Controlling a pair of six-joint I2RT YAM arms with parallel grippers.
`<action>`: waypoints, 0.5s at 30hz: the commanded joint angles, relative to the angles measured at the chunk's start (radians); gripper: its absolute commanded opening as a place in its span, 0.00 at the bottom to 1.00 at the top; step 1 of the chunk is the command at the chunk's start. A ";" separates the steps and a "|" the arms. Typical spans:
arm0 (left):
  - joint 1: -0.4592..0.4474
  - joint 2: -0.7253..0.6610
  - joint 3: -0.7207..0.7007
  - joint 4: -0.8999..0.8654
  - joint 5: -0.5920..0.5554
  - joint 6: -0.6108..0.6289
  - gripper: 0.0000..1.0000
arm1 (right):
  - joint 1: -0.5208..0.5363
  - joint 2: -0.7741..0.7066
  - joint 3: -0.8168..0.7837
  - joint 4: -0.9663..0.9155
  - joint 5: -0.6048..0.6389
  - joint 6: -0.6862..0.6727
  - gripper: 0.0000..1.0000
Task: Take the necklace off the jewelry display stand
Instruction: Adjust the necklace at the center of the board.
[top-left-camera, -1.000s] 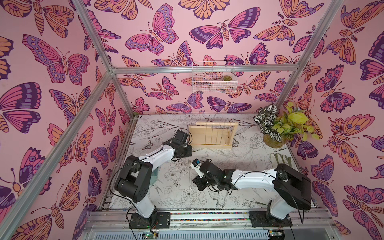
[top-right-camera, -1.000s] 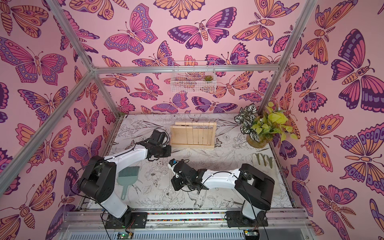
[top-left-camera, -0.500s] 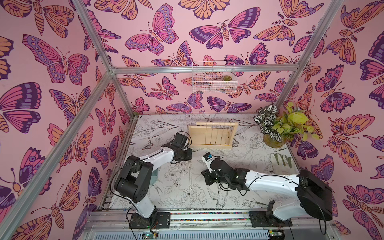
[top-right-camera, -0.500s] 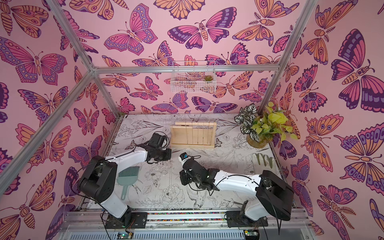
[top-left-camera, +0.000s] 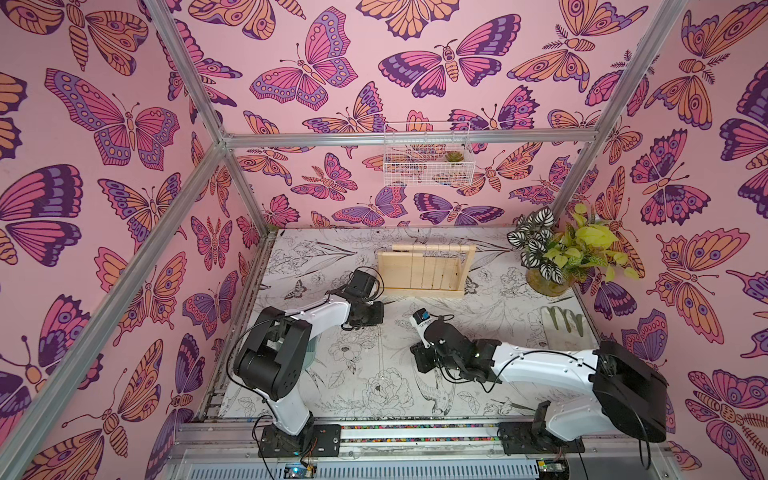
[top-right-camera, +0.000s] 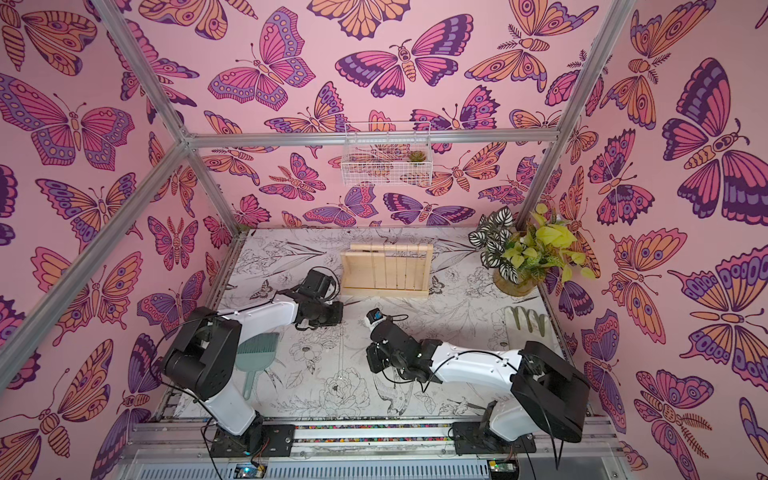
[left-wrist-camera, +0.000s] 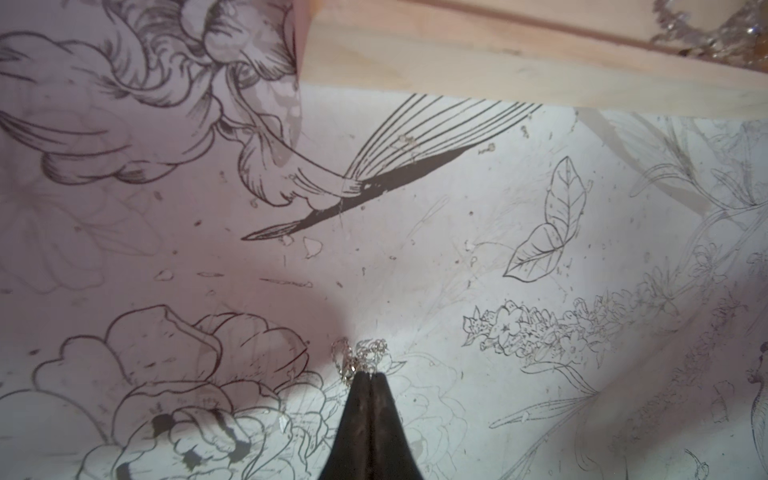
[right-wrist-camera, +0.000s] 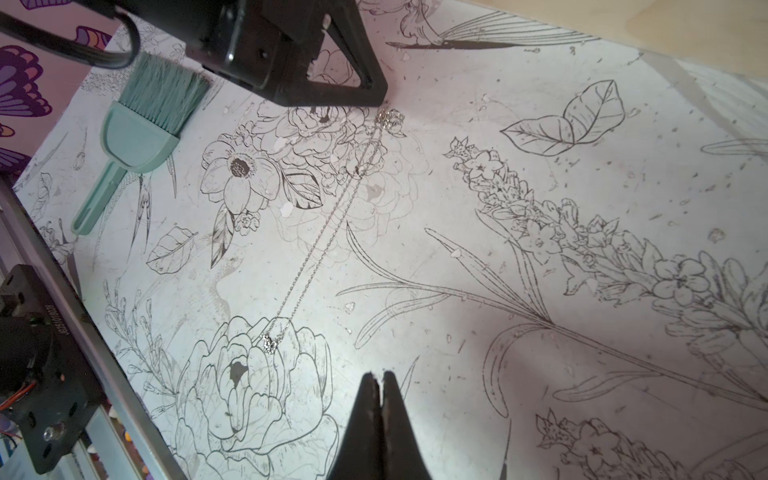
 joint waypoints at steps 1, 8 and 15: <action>-0.004 0.020 0.017 -0.009 0.007 -0.002 0.00 | -0.013 -0.019 -0.013 -0.008 0.018 0.011 0.00; -0.009 0.027 0.036 -0.009 0.020 -0.002 0.00 | -0.015 -0.002 -0.021 0.017 0.003 0.020 0.00; -0.011 0.056 0.045 -0.012 0.041 0.002 0.00 | -0.016 -0.001 -0.027 0.022 0.005 0.021 0.00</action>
